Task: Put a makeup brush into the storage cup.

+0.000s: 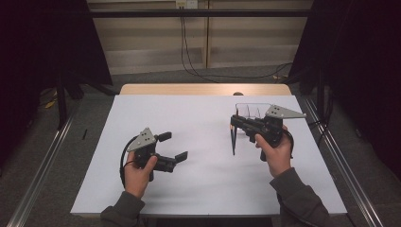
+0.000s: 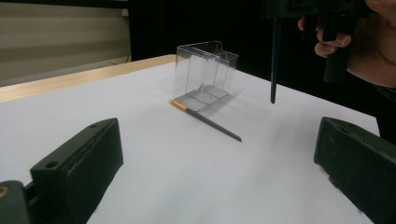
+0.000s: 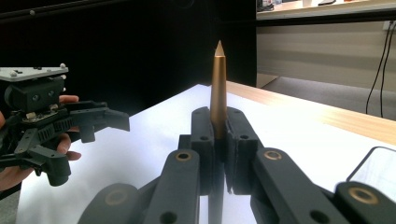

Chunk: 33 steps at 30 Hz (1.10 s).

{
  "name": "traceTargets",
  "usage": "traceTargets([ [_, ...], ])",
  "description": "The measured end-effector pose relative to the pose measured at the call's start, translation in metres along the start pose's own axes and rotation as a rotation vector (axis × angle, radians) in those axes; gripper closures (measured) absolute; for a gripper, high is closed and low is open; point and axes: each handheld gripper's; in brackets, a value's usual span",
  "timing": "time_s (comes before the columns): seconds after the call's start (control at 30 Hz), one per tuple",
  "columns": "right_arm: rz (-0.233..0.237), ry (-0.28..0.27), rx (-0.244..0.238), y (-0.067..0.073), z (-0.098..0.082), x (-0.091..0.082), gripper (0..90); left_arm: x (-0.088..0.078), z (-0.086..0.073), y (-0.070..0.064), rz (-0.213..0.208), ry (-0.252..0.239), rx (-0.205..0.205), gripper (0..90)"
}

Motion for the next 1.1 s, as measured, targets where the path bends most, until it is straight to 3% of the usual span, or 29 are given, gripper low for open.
traceTargets([
  [0.9,-0.073,-0.013,-0.006,-0.027,0.008,-0.016,83.7,0.001,0.000,0.001,-0.007,0.005,0.004,1.0],
  [0.97,-0.079,-0.014,-0.008,-0.029,0.009,-0.017,83.7,0.001,0.000,0.001,0.015,0.010,0.007,1.0],
  [1.1,-0.087,-0.017,-0.018,-0.032,0.012,-0.018,83.7,0.002,0.000,0.000,0.015,0.004,0.005,1.0],
])
Point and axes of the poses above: each handheld gripper's, and its own axes: x roughly forward along the jaws, z roughly out of its top, y roughly to its left, and after that the axes turned 12 degrees about -x, right-handed
